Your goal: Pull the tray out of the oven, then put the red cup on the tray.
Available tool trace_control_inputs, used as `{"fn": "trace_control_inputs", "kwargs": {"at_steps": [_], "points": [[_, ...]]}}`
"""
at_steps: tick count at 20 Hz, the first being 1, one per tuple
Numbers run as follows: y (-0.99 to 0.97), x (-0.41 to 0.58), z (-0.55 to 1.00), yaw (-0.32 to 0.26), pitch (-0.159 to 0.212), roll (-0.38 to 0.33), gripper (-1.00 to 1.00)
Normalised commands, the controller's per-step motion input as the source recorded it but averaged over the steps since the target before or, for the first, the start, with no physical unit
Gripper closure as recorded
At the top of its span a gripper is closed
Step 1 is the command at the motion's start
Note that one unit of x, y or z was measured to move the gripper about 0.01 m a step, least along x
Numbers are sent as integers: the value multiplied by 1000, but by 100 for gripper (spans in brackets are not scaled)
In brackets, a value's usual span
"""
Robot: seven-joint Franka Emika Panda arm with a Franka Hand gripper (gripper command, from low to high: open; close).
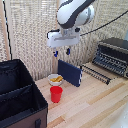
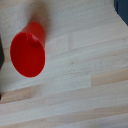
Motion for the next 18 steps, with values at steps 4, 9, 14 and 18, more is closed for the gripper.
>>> {"fn": "trace_control_inputs", "kwargs": {"at_steps": [4, 9, 14, 18], "points": [[-186, 139, 43, 0, 9, -306, -100], [-288, 118, 62, 0, 0, -364, -100], [-314, 123, 19, 3, 0, -367, -100], [-419, 20, 0, 66, -7, -281, -100]]}}
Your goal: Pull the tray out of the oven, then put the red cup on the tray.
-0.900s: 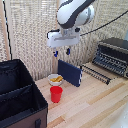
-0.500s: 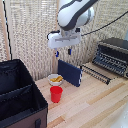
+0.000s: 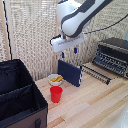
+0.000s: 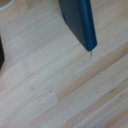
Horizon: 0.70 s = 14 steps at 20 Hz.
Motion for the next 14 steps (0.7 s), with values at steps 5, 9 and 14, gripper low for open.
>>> {"fn": "trace_control_inputs", "kwargs": {"at_steps": [5, 9, 14], "points": [[-435, 0, 1, 132, 0, -197, -100], [-348, -8, 54, 185, 0, -170, -100], [-310, -23, 63, 196, 0, -174, -100]]}}
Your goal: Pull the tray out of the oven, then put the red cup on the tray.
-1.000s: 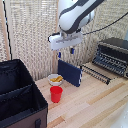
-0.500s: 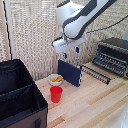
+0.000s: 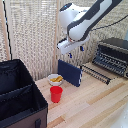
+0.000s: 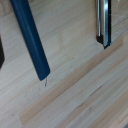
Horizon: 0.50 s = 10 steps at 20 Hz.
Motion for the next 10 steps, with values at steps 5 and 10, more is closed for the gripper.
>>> {"fn": "trace_control_inputs", "kwargs": {"at_steps": [5, 10], "points": [[-290, -18, 18, 197, 0, -193, -100], [-355, 0, -1, 151, 0, -237, -100]]}}
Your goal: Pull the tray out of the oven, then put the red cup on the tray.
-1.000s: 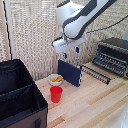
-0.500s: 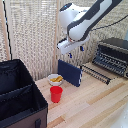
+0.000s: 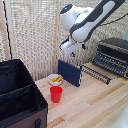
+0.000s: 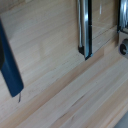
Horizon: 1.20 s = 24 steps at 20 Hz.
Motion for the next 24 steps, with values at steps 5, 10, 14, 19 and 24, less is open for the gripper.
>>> {"fn": "trace_control_inputs", "kwargs": {"at_steps": [5, 10, 14, 19, 24], "points": [[-339, 0, -33, 129, 0, -293, -100], [-334, 0, -33, 128, 0, -296, -100], [-339, 0, -31, 127, 0, -296, -100], [-368, 0, -22, 123, 0, -294, -100], [-442, 0, -46, 118, 0, -276, -100]]}}
